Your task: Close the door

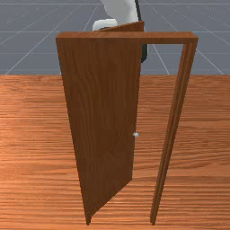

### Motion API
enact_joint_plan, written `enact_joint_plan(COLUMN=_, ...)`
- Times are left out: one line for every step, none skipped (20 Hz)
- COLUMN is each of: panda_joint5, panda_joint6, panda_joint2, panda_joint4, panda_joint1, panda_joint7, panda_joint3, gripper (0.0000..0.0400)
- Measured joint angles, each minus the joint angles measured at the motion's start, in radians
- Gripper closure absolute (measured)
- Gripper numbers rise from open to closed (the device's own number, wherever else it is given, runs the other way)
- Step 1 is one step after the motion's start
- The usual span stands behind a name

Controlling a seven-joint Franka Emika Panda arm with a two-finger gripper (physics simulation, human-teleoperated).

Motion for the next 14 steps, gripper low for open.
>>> enact_joint_plan(panda_joint5=0.009, panda_joint6=-0.003, panda_joint2=0.010, panda_joint4=0.016, panda_joint1=-0.023, panda_joint7=-0.065, panda_joint3=-0.003, gripper=0.0157)
enact_joint_plan(panda_joint5=0.024, panda_joint6=-0.014, panda_joint2=0.034, panda_joint4=0.054, panda_joint1=-0.074, panda_joint7=-0.158, panda_joint3=-0.013, gripper=0.0252)
enact_joint_plan(panda_joint5=0.043, panda_joint6=-0.040, panda_joint2=0.080, panda_joint4=0.129, panda_joint1=-0.146, panda_joint7=-0.269, panda_joint3=-0.027, gripper=0.0310)
enact_joint_plan(panda_joint5=0.062, panda_joint6=-0.086, panda_joint2=0.152, panda_joint4=0.249, panda_joint1=-0.231, panda_joint7=-0.381, panda_joint3=-0.040, gripper=0.0345)
enact_joint_plan(panda_joint5=0.083, panda_joint6=-0.177, panda_joint2=0.279, panda_joint4=0.471, panda_joint1=-0.330, panda_joint7=-0.495, panda_joint3=-0.047, gripper=0.0367)
enact_joint_plan(panda_joint5=0.084, panda_joint6=-0.173, panda_joint2=0.283, panda_joint4=0.468, panda_joint1=-0.369, panda_joint7=-0.476, panda_joint3=-0.073, gripper=0.0223)
enact_joint_plan(panda_joint5=0.083, panda_joint6=-0.173, panda_joint2=0.283, panda_joint4=0.465, panda_joint1=-0.383, panda_joint7=-0.483, panda_joint3=-0.078, gripper=0.0135)
enact_joint_plan(panda_joint5=0.083, panda_joint6=-0.172, panda_joint2=0.282, panda_joint4=0.463, panda_joint1=-0.386, panda_joint7=-0.483, panda_joint3=-0.080, gripper=0.0082)
enact_joint_plan(panda_joint5=0.086, panda_joint6=-0.175, panda_joint2=0.282, panda_joint4=0.465, panda_joint1=-0.391, panda_joint7=-0.496, panda_joint3=-0.076, gripper=0.0050)
enact_joint_plan(panda_joint5=0.085, panda_joint6=-0.174, panda_joint2=0.283, panda_joint4=0.466, panda_joint1=-0.387, panda_joint7=-0.476, panda_joint3=-0.082, gripper=0.0030)
enact_joint_plan(panda_joint5=0.101, panda_joint6=-0.193, panda_joint2=0.303, panda_joint4=0.499, panda_joint1=-0.381, panda_joint7=-0.385, panda_joint3=-0.101, gripper=0.0018)
enact_joint_plan(panda_joint5=0.104, panda_joint6=-0.204, panda_joint2=0.319, panda_joint4=0.528, panda_joint1=-0.392, panda_joint7=-0.391, panda_joint3=-0.102, gripper=0.0010)
enact_joint_plan(panda_joint5=0.146, panda_joint6=-0.274, panda_joint2=0.394, panda_joint4=0.659, panda_joint1=-0.399, panda_joint7=-0.178, panda_joint3=-0.138, gripper=0.0000)
enact_joint_plan(panda_joint5=0.161, panda_joint6=-0.367, panda_joint2=0.509, panda_joint4=0.872, panda_joint1=-0.451, panda_joint7=-0.130, panda_joint3=-0.138, gripper=0.0000)
